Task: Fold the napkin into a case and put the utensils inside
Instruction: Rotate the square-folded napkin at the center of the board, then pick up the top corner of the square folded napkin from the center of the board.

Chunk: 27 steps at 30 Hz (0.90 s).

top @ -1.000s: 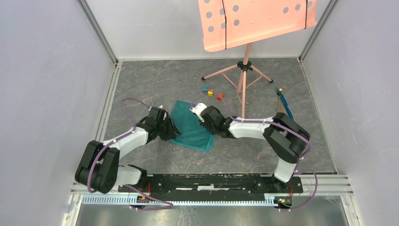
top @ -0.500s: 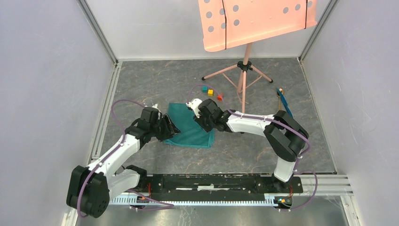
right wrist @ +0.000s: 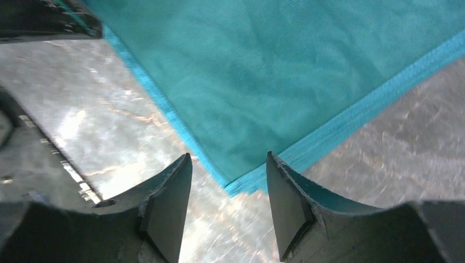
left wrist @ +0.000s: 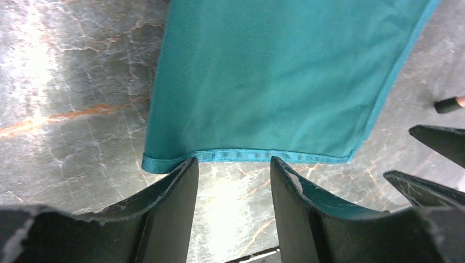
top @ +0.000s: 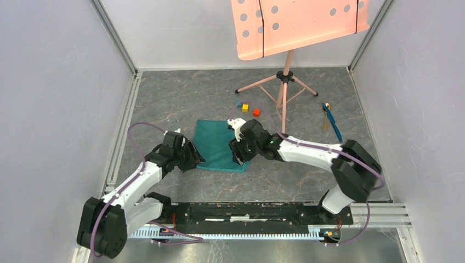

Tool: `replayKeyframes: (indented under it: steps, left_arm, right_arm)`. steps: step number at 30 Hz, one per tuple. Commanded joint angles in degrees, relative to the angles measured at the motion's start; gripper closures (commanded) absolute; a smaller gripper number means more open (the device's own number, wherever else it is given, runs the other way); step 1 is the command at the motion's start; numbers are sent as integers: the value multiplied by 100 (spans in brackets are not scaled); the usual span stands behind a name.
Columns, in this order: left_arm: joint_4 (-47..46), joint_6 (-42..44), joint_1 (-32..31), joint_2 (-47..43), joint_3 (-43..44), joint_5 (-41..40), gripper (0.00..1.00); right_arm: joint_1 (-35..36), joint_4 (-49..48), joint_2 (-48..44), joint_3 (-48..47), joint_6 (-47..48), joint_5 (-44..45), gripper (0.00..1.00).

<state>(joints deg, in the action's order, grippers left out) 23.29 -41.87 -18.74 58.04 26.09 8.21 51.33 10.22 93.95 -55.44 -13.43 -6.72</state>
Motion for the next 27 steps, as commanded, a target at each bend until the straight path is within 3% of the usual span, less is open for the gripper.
replayKeyframes:
  steps: [1, 3, 5, 8, 11, 17, 27]
  left_arm:
    - [9, 229, 3, -455, 131, 451, 41]
    - [171, 135, 14, -649, 307, 591, 36]
    - [369, 46, 13, -812, 562, 540, 24]
    - [735, -75, 11, -869, 924, 219, 14]
    - [1014, -77, 16, -844, 1195, -211, 11]
    - [1549, -15, 6, -903, 1497, -878, 8]
    - [1727, 339, 13, -1507, 1564, -1147, 9]
  right_arm:
    - [63, 157, -956, 428, -1489, 140, 38]
    - [19, 264, -1066, 586, -2342, 26, 37]
    - [10, 325, -1083, 655, -3193, -85, 34]
    - [44, 1178, -952, 366, -4562, 407, 33]
    - [27, 2046, -680, -58, -5305, 764, 33]
    - [28, 2312, -199, -179, -6563, 385, 37]
    - [166, 2989, 510, -939, -7202, 868, 47]
